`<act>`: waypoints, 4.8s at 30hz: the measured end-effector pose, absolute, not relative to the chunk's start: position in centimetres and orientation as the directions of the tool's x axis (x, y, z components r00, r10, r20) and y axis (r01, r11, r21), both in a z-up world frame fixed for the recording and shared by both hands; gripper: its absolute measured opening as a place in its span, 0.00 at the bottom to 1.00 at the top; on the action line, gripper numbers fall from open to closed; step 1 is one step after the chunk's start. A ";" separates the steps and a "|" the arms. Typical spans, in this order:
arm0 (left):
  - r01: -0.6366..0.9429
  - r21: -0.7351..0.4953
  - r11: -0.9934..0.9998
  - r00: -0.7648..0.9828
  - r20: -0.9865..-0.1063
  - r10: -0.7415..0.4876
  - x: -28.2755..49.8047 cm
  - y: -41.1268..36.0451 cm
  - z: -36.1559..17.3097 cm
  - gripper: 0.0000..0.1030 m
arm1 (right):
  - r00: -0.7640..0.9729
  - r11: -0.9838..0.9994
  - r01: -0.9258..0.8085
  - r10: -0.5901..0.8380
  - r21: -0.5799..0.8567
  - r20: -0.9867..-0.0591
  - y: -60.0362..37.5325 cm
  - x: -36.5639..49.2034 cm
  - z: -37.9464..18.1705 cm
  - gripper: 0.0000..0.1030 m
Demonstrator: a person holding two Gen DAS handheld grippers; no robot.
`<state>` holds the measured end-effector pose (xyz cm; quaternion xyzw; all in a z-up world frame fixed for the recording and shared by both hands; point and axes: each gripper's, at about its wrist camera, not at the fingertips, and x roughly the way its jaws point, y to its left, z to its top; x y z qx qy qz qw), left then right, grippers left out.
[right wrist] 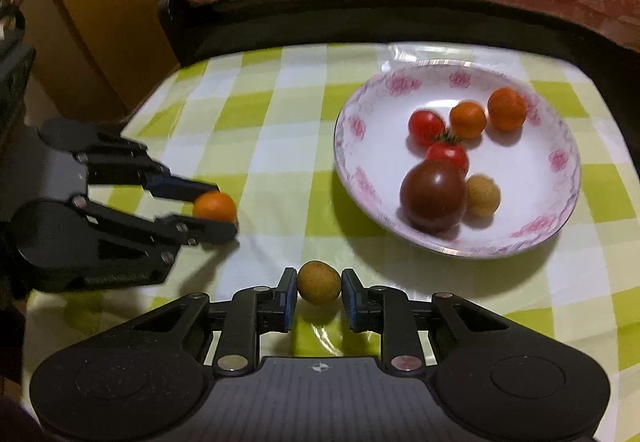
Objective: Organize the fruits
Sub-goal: 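Carry the orange and brown fruit over the plate with both tools, then release the orange onto the plate with the left tool while the right tool holds its fruit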
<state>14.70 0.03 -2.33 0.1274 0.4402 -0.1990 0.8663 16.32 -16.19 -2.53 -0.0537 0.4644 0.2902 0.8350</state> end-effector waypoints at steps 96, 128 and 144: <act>0.454 0.080 0.887 0.602 -0.762 -0.239 21.5 -6.8 -1.7 0.35 | 0.584 0.961 -0.237 0.256 0.139 -0.771 -22.9 24.6 -3.1 0.20; 0.433 0.085 0.897 0.617 -0.753 -0.227 21.9 -6.9 -1.9 0.36 | 0.583 0.961 -0.246 0.253 0.129 -0.772 -22.5 25.1 -3.4 0.22; 0.418 0.086 0.904 0.625 -0.749 -0.218 22.0 -6.9 -1.6 0.37 | 0.591 0.958 -0.251 0.263 0.135 -0.763 -22.7 24.7 -3.3 0.25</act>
